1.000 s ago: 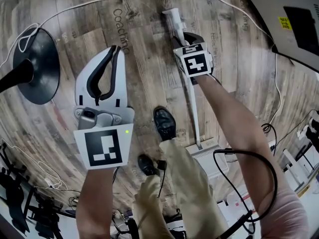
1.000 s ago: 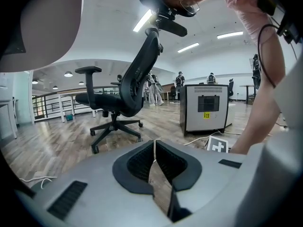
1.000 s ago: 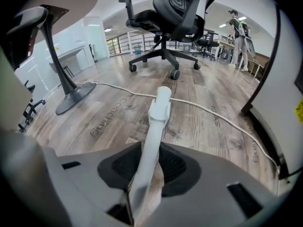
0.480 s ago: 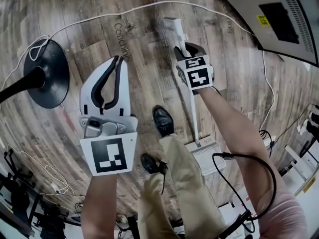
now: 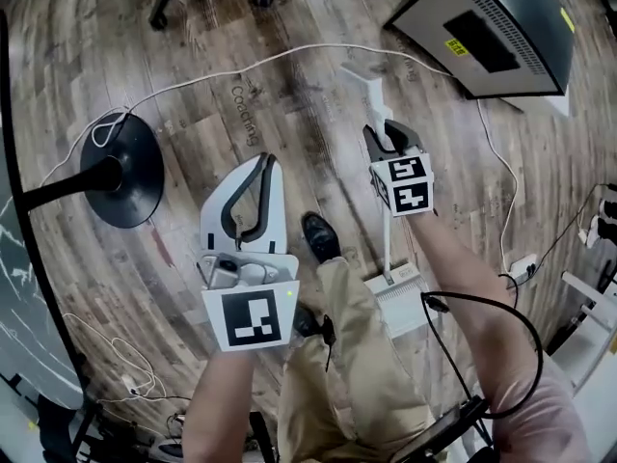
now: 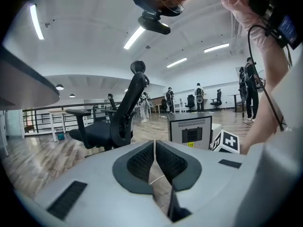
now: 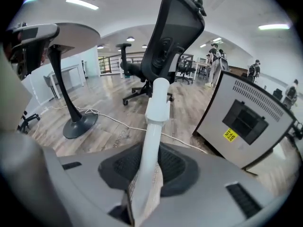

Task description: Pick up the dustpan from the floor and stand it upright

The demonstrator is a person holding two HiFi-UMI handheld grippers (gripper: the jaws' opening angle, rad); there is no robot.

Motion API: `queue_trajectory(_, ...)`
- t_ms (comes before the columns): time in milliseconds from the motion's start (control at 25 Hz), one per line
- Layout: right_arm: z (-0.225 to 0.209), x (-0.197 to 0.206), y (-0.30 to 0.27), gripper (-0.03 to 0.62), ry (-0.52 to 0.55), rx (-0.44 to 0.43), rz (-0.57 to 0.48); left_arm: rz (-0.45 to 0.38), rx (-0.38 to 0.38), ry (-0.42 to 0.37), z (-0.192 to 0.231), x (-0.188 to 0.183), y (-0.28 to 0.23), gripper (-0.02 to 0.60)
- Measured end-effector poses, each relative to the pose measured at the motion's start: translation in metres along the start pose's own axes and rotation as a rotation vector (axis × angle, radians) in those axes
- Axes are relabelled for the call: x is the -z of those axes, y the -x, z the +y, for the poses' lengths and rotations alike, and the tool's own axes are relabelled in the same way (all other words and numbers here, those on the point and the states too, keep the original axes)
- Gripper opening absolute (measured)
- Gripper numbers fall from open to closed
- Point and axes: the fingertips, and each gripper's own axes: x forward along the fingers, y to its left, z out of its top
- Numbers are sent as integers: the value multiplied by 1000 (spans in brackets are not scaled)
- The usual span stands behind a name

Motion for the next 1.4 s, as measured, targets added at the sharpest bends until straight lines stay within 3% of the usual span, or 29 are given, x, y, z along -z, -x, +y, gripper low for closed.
queue_trajectory(280,-10,-13,117,101,-24,76,-92,-94,70,-75,-37,-71,58,23)
queue_trajectory(840,9,9,314,98,-60,193,-196,-209,106,-169,-93,-159,201,23)
queue_trajectory(1400,44,52,443,95,-56,185,-252,-202,144,-144,-168,-183,281,23)
